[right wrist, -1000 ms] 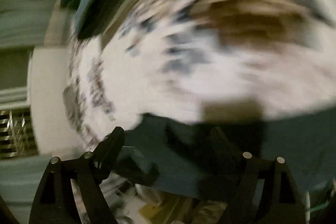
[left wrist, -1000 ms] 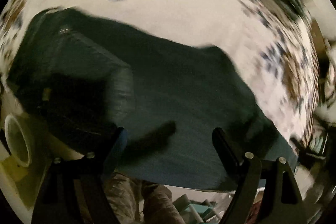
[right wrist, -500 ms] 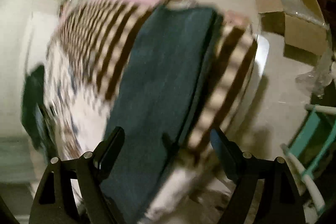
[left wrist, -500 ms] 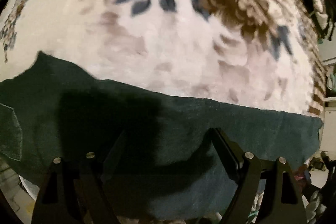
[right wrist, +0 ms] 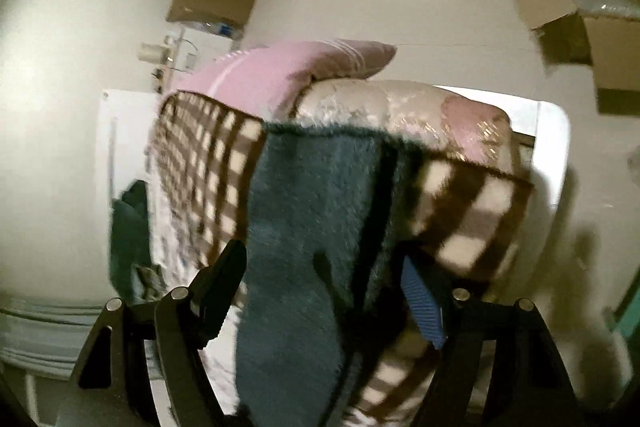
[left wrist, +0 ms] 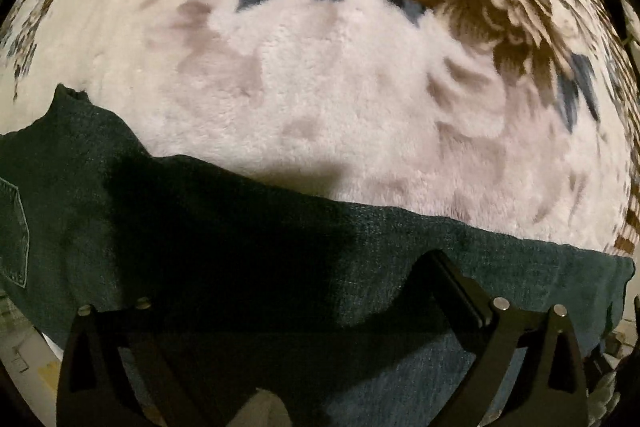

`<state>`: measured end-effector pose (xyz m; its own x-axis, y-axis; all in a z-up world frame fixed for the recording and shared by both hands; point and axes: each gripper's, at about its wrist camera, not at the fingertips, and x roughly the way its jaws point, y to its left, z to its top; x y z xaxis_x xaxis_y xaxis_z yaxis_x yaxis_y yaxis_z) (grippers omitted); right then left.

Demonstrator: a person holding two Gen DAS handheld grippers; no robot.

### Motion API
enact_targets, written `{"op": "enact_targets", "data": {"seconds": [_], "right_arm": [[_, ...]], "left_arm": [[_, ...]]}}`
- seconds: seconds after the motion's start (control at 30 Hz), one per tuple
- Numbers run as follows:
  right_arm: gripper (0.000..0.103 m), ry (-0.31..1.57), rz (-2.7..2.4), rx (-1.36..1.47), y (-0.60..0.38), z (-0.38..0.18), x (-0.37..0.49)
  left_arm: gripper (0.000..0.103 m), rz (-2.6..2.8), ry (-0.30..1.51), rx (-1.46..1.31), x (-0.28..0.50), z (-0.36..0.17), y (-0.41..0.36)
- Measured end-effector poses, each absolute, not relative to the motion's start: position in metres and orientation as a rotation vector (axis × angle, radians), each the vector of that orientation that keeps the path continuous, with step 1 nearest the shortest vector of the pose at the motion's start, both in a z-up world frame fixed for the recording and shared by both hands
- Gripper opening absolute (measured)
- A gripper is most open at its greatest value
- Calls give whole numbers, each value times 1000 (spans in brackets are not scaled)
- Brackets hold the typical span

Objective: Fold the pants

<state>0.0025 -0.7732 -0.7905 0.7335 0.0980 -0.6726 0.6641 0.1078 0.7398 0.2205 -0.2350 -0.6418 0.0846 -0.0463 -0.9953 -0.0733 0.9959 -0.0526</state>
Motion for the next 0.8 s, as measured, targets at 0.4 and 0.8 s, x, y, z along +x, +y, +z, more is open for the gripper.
{"op": "enact_targets", "data": {"seconds": [0.4,0.8], "right_arm": [[8,807,-583,1247,-788,-785,55],[8,863,-389,951,-647,-639,102]], "left_arm": [[103,32,1558,-197,216,-628,-225],[103,20,1459,-246,165,-540,-188]]}}
